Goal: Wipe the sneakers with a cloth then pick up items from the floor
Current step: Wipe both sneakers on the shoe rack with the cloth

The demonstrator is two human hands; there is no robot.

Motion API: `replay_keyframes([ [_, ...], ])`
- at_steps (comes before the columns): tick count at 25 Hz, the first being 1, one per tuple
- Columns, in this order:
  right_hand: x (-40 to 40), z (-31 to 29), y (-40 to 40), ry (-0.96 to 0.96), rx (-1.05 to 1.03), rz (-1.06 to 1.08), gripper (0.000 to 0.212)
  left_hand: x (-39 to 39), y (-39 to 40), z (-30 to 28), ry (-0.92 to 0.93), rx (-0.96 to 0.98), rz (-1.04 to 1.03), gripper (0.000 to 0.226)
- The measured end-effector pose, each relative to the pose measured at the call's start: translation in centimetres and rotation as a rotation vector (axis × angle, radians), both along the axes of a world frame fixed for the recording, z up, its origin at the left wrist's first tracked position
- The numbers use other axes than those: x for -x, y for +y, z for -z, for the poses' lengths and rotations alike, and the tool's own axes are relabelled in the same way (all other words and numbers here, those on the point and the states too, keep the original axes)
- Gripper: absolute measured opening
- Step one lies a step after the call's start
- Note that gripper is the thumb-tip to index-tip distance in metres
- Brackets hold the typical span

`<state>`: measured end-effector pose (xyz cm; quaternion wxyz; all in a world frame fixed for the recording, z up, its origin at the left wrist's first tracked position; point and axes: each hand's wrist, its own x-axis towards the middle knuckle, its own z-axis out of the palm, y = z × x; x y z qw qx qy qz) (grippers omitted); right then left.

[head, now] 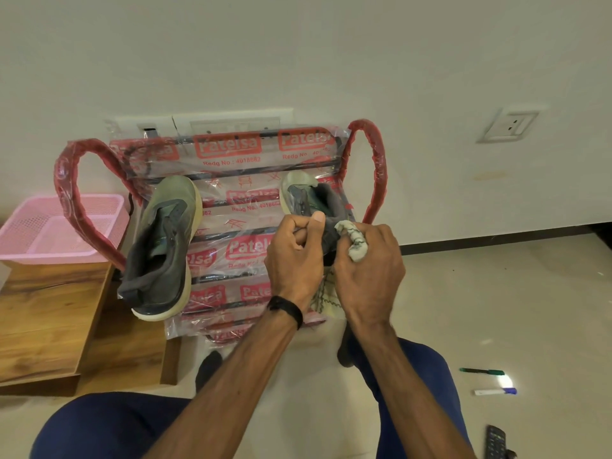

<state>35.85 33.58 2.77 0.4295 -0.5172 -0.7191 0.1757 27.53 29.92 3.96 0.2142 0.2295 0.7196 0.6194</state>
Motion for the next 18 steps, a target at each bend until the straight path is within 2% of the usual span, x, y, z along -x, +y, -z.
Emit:
replay_keyframes([
  [4,0.0,-0.3,1.1,0.108,0.175,0.118,0.018,-0.8,0.0,0.1,0.021,0.011,0.023,0.028],
  [5,-0.1,-0.2,1.0,0.097,0.162,0.103,0.020,-0.8,0.0,0.2,0.022,0.013,0.016,0.027],
  [10,-1.4,2.7,-0.4,-0.142,-0.176,-0.289,0.041,0.6,-1.0,1.2,-0.019,-0.007,-0.009,0.030],
  [14,-2.0,3.5,0.0,-0.184,-0.320,-0.357,0.035,1.1,-1.8,1.8,-0.063,-0.009,0.002,0.041],
  [18,-2.3,3.5,0.3,-0.314,-0.420,-0.503,0.052,1.7,-2.6,2.0,-0.100,-0.030,-0.011,0.028],
])
